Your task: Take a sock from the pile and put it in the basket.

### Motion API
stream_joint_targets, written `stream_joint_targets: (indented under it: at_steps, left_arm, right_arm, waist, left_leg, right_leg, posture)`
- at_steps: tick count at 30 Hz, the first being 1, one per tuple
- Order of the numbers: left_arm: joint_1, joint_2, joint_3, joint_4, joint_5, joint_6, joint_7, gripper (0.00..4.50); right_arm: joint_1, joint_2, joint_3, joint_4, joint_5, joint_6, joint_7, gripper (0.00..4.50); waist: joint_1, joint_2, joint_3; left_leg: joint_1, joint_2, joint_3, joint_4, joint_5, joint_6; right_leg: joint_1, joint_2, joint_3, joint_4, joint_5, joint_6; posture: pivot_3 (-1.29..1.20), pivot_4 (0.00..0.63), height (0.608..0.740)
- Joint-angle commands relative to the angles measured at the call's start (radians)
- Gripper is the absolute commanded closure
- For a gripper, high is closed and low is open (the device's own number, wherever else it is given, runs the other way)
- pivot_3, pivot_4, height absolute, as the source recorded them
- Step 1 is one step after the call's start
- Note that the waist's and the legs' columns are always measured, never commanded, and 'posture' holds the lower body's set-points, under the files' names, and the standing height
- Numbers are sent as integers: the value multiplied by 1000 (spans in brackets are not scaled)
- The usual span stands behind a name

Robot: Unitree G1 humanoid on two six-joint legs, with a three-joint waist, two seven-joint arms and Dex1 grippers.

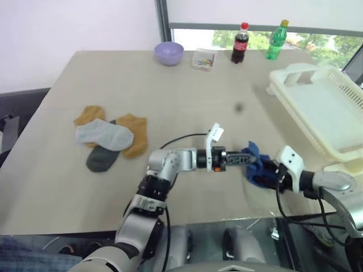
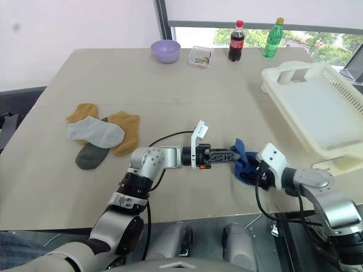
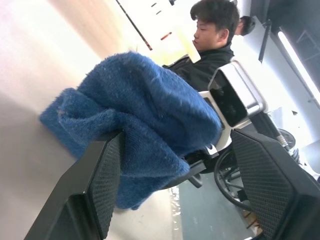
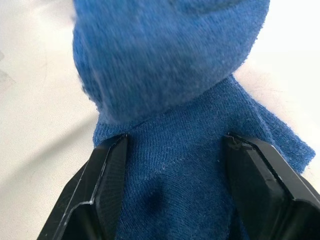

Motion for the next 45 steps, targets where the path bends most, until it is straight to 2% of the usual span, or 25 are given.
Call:
stream_joint_targets:
  at_steps: [1, 8, 17, 21, 27, 33, 36, 38, 40, 45]
  left_arm:
    - [-33, 7, -14, 19, 25, -42, -20, 872]
    - [-38, 31, -97, 27, 27, 40, -81, 872]
    - [-11, 109, -233, -19, 66, 57, -169, 872]
    - [-18, 82, -204, 24, 93, 10, -125, 872]
    - [-58, -3, -45, 139, 93, -103, -13, 872]
    - [-45, -25, -25, 131, 97, -118, -11, 872]
    - [-49, -43, 17, 120, 53, -56, -2, 872]
    - [-32, -27, 30, 34, -64, 110, -68, 872]
    - [-9, -7, 14, -32, -113, 197, -95, 872]
    - [23, 19, -29, -96, -127, 243, -94, 872]
  right_arm:
    - [11, -8, 12, 4, -18, 10, -7, 1397]
    - [16, -4, 5, 1, -22, 10, -14, 1397]
    - [31, -3, -4, -9, -18, 10, -25, 1397]
    - [29, -2, -5, -7, -18, 9, -25, 1397]
    - [26, -2, -2, -3, -17, 7, -23, 1397]
    - [19, -4, 0, 2, -18, 8, -20, 1397]
    - [17, -4, -2, 4, -17, 8, -19, 1397]
    - [20, -6, -6, 4, -17, 8, -19, 1397]
    - [21, -8, -10, 2, -16, 8, -19, 1397]
    - [2, 12, -48, -40, 42, 54, -31, 1397]
  waist:
    - [0, 0, 0]
    - [0, 0, 1]
    - [0, 0, 1]
    - [1, 0, 1]
    - [3, 0, 2]
    - [1, 0, 2]
    - [1, -1, 2]
    - [0, -1, 3]
    - [-1, 0, 3]
    - [0, 0, 4]
  left_leg:
    - [0, 0, 0, 0, 0, 0]
    - [0, 0, 0, 0, 0, 0]
    - [-1, 0, 0, 0, 0, 0]
    - [-1, 0, 0, 0, 0, 0]
    - [0, 0, 0, 0, 0, 0]
    - [-1, 0, 0, 0, 0, 0]
    - [-1, -1, 0, 0, 0, 0]
    - [-1, -1, 0, 0, 0, 0]
    - [-1, 0, 0, 0, 0, 0]
    - [-1, 0, 0, 0, 0, 0]
  right_leg:
    - [0, 0, 0, 0, 0, 0]
    - [0, 0, 0, 0, 0, 1]
    - [-1, 0, 0, 0, 0, 0]
    - [0, 0, 0, 0, 0, 0]
    - [0, -1, 0, 0, -2, 3]
    - [-1, 0, 0, 0, 2, 3]
    - [-1, -1, 0, -1, 2, 3]
    - [-1, -1, 0, 0, 2, 3]
    - [-1, 0, -1, 0, 1, 4]
    - [-1, 0, 0, 0, 2, 3]
  posture:
    - [0, 150, 737]
    - [0, 150, 737]
    - [0, 150, 737]
    - [0, 150, 737]
    - [0, 150, 737]
    - [0, 150, 737]
    - [0, 150, 737]
    - [0, 150, 737]
    - [0, 150, 737]
    - [0, 150, 737]
